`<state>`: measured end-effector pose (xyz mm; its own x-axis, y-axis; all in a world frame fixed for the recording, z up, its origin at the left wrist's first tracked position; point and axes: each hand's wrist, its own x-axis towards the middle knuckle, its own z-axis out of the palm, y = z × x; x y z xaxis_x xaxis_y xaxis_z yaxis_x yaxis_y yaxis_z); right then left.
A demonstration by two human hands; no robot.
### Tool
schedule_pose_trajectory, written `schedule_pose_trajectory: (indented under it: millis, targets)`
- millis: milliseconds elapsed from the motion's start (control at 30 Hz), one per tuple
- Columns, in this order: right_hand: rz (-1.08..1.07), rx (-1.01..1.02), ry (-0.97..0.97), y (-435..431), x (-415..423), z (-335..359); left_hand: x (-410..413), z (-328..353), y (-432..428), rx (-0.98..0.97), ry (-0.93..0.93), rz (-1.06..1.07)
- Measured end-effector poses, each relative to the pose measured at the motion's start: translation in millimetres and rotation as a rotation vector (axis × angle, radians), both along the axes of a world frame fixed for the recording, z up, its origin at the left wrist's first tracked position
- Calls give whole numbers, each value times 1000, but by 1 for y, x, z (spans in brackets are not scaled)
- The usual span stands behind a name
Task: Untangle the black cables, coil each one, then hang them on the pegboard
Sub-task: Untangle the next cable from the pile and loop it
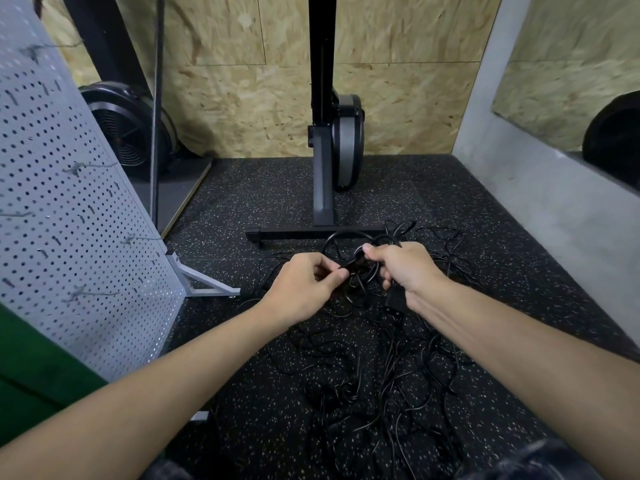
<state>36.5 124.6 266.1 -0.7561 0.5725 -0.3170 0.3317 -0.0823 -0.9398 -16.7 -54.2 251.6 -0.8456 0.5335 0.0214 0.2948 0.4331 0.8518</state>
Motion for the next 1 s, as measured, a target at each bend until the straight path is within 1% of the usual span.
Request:
schedule_pose_trajectory:
  millis: [67, 167, 267, 300, 333, 400, 467, 567, 800, 1000]
  targets:
    - [-47, 22, 7, 0, 0, 1, 2, -1, 0, 64, -148, -17]
    - [-42, 37, 13, -4, 3, -2, 6, -6, -1, 103, -262, -81]
    - [-48, 34, 18, -6, 3, -6, 7, -6, -7, 223, -424, -168]
    - [-60, 34, 19, -5, 2, -7, 6, -5, -8, 231, -429, -198]
    - [-70, 29, 18, -5, 1, -7, 6, -5, -9, 205, -389, -218]
    - [-69, 5, 15, -3, -1, -9, 7, -2, -7, 171, -280, -205]
    - [-51, -10, 13, -4, -2, -9, 8, 0, -6, 181, -241, -164]
    - [-43, -17, 10, -2, -1, -11, 9, 2, -5, 191, -274, -150]
    - [14, -55, -36, 5, 1, -14, 7, 0, -6, 128, -271, -141]
    - [137, -84, -92, 10, 9, -11, -9, -2, -20, 107, -271, -133]
